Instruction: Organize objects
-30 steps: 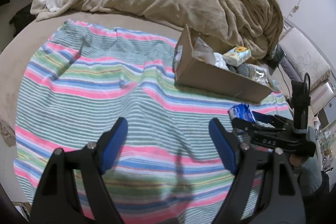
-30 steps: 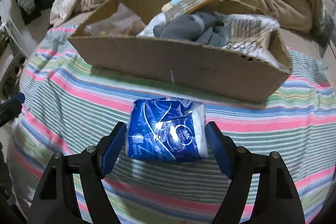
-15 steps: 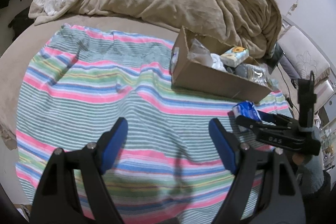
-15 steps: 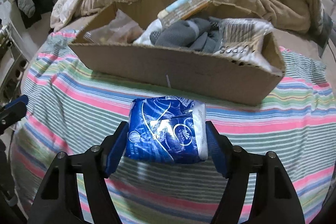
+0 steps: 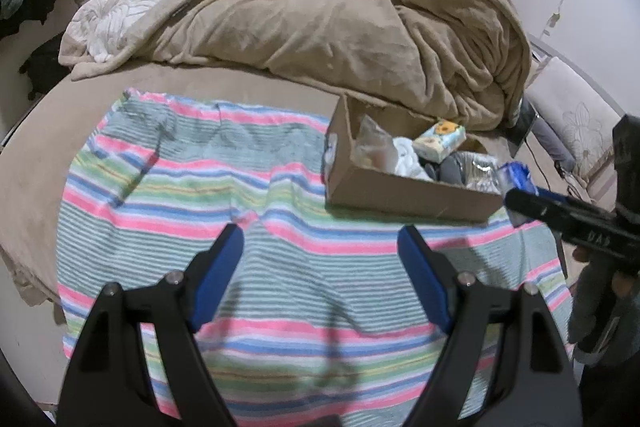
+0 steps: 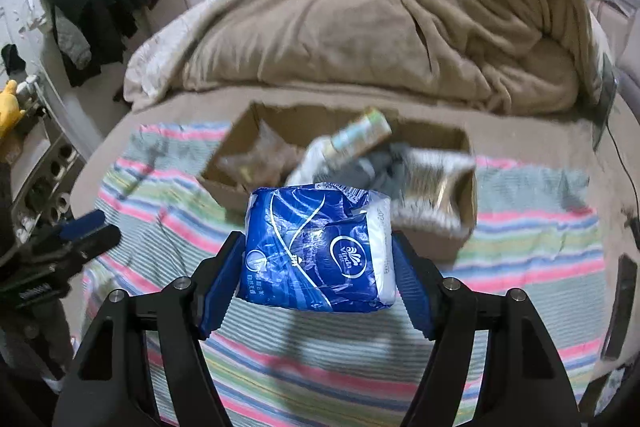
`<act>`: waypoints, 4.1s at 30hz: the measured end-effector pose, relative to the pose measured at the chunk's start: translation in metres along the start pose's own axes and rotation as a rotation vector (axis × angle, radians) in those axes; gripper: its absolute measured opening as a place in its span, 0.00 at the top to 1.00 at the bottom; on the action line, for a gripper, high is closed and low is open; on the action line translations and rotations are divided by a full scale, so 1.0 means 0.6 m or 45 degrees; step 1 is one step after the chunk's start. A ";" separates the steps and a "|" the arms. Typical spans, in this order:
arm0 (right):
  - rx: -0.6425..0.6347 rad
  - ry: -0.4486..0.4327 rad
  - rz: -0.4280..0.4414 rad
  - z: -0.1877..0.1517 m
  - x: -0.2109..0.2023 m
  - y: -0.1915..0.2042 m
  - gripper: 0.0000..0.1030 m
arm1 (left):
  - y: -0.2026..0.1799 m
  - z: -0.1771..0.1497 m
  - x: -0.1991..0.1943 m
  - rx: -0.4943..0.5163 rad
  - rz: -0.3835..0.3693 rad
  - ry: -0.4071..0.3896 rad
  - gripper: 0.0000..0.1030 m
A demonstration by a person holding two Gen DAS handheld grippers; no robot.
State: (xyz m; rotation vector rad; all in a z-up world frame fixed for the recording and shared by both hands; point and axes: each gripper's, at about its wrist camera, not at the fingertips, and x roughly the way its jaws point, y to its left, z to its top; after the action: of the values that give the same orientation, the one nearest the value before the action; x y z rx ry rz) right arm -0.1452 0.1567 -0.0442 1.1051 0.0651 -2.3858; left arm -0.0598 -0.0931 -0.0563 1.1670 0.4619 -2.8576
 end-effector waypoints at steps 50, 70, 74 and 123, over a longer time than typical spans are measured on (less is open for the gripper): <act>0.007 0.066 0.037 0.054 0.156 0.020 0.20 | 0.000 0.037 0.037 0.011 0.012 -0.019 0.22; 0.005 -0.008 0.016 -0.013 -0.006 0.016 0.20 | -0.070 -0.010 -0.032 0.043 -0.010 -0.009 0.22; 0.002 -0.026 0.013 -0.029 -0.038 0.016 0.20 | -0.089 -0.024 -0.044 0.067 -0.015 0.000 0.21; 0.025 -0.119 -0.031 -0.104 -0.194 0.020 0.20 | -0.175 -0.073 -0.155 0.185 0.013 -0.064 0.08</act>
State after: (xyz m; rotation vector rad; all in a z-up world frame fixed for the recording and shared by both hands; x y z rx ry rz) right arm -0.0328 0.2111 0.0005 1.0054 0.0234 -2.4614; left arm 0.0233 0.0110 0.0058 1.1091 0.2487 -2.9467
